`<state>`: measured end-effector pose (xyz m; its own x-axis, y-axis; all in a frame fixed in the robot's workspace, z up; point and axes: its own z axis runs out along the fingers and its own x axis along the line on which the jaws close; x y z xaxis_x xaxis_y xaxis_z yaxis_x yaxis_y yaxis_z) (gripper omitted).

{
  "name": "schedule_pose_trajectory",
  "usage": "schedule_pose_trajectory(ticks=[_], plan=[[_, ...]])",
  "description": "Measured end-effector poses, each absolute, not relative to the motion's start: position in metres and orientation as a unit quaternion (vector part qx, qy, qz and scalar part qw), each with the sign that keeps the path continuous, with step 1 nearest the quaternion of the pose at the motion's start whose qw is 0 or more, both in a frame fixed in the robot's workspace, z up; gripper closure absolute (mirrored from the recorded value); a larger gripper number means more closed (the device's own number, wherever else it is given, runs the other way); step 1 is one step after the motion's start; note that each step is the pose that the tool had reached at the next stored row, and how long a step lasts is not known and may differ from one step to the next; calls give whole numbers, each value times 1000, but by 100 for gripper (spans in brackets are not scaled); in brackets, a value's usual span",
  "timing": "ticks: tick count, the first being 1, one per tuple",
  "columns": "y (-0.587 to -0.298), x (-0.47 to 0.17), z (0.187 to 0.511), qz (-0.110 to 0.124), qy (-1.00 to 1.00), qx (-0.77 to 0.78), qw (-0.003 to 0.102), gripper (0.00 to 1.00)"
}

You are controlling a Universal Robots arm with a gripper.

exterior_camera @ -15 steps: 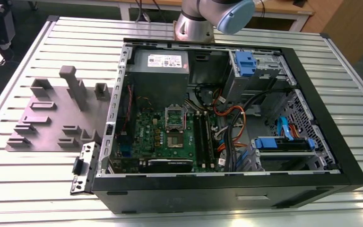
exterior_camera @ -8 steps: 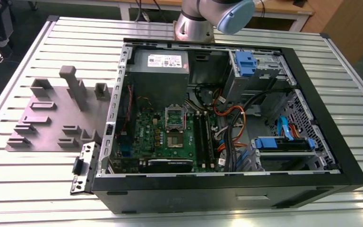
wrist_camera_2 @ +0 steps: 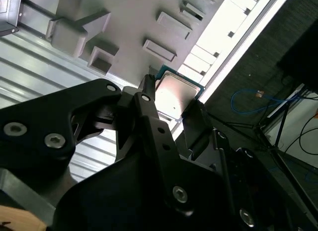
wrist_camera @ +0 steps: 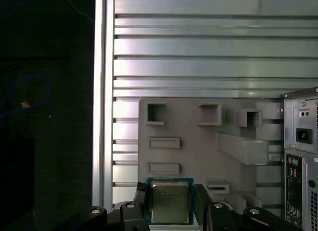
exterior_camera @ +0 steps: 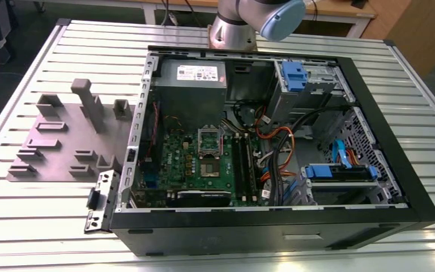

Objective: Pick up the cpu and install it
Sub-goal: 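Pick up the cpu and move it towards the insertion slot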

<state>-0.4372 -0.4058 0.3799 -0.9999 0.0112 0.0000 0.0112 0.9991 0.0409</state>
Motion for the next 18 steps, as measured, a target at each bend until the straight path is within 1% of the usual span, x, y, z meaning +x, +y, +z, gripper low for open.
schedule_pose_trajectory(ticks=[18], plan=[[-409,-437,384,20,1000,6,0,53]])
